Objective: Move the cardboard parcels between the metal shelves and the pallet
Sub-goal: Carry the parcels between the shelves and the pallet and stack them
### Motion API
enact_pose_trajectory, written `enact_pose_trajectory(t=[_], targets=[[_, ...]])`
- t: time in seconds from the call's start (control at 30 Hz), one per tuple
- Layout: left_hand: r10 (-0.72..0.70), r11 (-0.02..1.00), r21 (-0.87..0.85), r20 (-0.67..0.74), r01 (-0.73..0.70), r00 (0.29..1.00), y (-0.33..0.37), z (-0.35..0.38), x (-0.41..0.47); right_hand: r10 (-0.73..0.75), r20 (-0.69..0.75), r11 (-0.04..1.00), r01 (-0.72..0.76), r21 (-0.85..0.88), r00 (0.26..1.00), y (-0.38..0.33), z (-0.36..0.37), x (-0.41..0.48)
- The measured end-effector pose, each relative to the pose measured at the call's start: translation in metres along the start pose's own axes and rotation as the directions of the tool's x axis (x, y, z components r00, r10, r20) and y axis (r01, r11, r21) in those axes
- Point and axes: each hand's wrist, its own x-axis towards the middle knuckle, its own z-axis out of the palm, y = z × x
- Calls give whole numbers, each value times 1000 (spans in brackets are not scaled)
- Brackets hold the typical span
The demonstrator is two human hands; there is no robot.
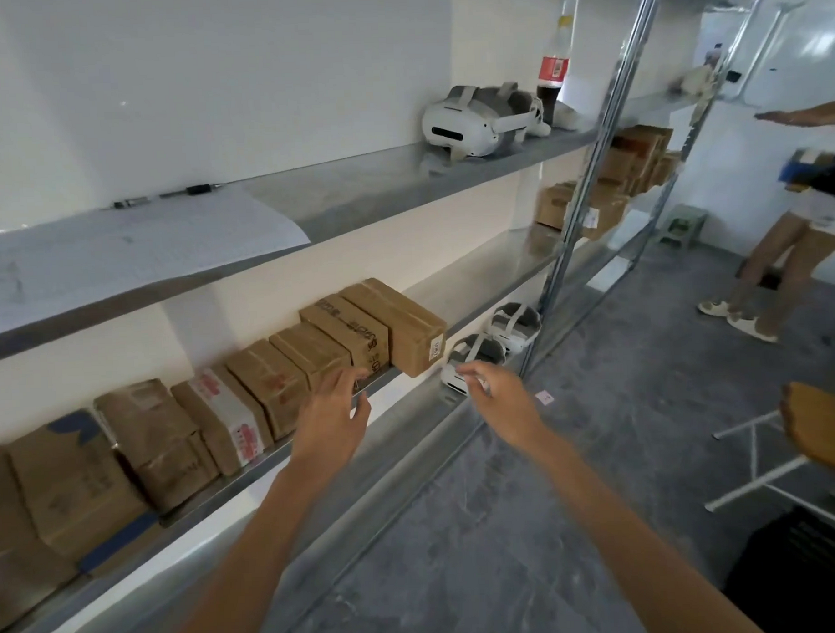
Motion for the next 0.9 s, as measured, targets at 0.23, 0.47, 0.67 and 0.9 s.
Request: enact_pose_trajectory(t=[0.23, 0.47, 0.67, 0.9], targets=[[-60, 998, -3, -39, 60, 997, -5, 44, 72, -89, 48, 996, 89, 7, 995, 28, 16, 99], [-206, 978, 31, -63, 208, 977, -22, 90, 163, -14, 221, 961, 74, -265, 975, 57, 69, 224], [-368, 926, 86, -18, 368, 930, -49, 118, 203, 162, 427, 911, 32, -412, 890, 73, 110, 270], [-455, 875, 161, -48, 457, 889, -54, 134, 203, 65, 448, 929, 110, -354, 892, 107, 108, 292]])
